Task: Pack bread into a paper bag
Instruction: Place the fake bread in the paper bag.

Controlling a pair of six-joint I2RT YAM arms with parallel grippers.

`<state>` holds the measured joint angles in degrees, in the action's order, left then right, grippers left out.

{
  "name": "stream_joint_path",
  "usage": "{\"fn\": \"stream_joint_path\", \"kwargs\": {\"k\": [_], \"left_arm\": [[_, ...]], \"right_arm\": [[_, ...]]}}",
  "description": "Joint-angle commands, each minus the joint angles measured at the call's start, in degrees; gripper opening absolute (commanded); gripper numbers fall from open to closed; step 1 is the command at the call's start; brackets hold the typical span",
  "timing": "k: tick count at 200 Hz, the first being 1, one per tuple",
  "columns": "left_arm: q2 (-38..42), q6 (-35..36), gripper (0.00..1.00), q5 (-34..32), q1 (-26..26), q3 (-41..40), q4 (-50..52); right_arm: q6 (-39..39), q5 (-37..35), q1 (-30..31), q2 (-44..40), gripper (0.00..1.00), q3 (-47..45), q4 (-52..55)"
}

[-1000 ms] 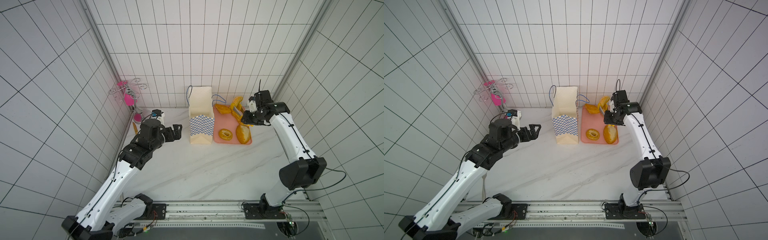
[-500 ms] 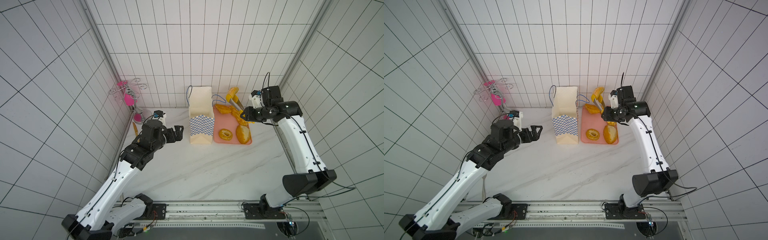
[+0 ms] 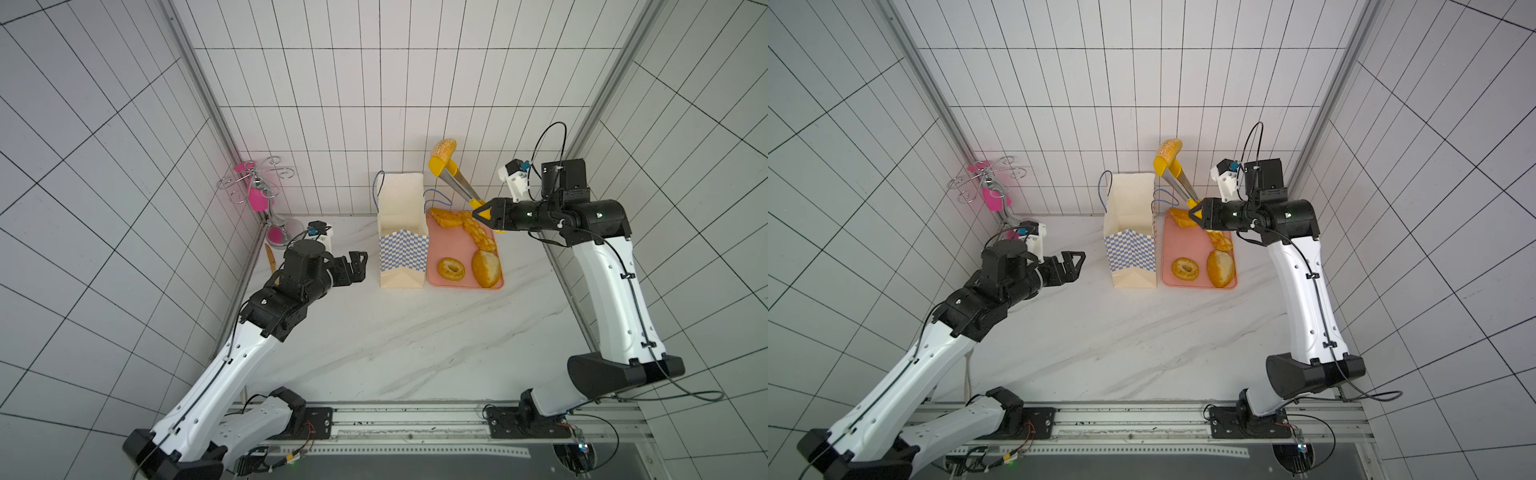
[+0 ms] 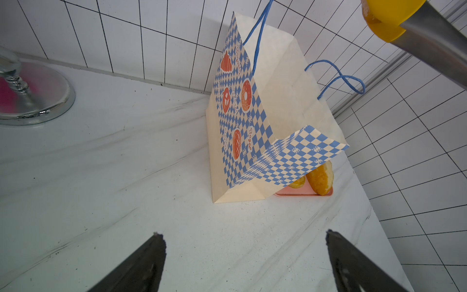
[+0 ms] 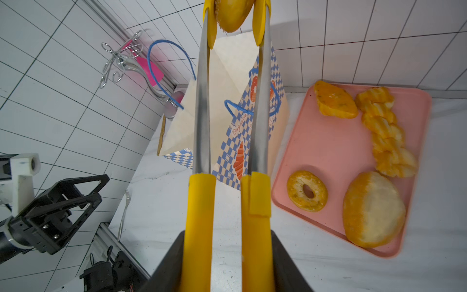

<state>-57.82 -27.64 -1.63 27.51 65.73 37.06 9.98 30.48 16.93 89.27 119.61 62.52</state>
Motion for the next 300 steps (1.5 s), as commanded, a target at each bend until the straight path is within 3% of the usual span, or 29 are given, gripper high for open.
{"fn": "stream_joint_path", "kwargs": {"k": [1, 54, 146, 204, 300], "left_arm": [[1.3, -0.2, 0.99, -0.7, 0.3, -0.6, -1.2], [2.3, 0.0, 0.99, -1.4, 0.2, -1.4, -0.8], [1.3, 0.3, 0.99, -1.6, 0.3, -1.6, -1.0], [0.5, 0.3, 0.99, -1.5, 0.3, -1.5, -1.4], [0.4, 0.2, 0.99, -1.3, 0.4, -1.8, -1.5]], "right_arm": [[-0.3, 5.9, 1.7, 0.9, 0.35, 5.3, -3.7], [-2.5, 9.1, 3.7, 4.0, 0.35, 6.0, -0.6], [-4.8, 7.0, 5.6, 5.0, 0.36, -0.7, 1.6], [-4.6, 4.5, 5.7, 2.3, 0.43, -7.3, 0.0], [-4.4, 2.5, 5.7, 1.8, 0.53, -5.3, 0.0]]}}
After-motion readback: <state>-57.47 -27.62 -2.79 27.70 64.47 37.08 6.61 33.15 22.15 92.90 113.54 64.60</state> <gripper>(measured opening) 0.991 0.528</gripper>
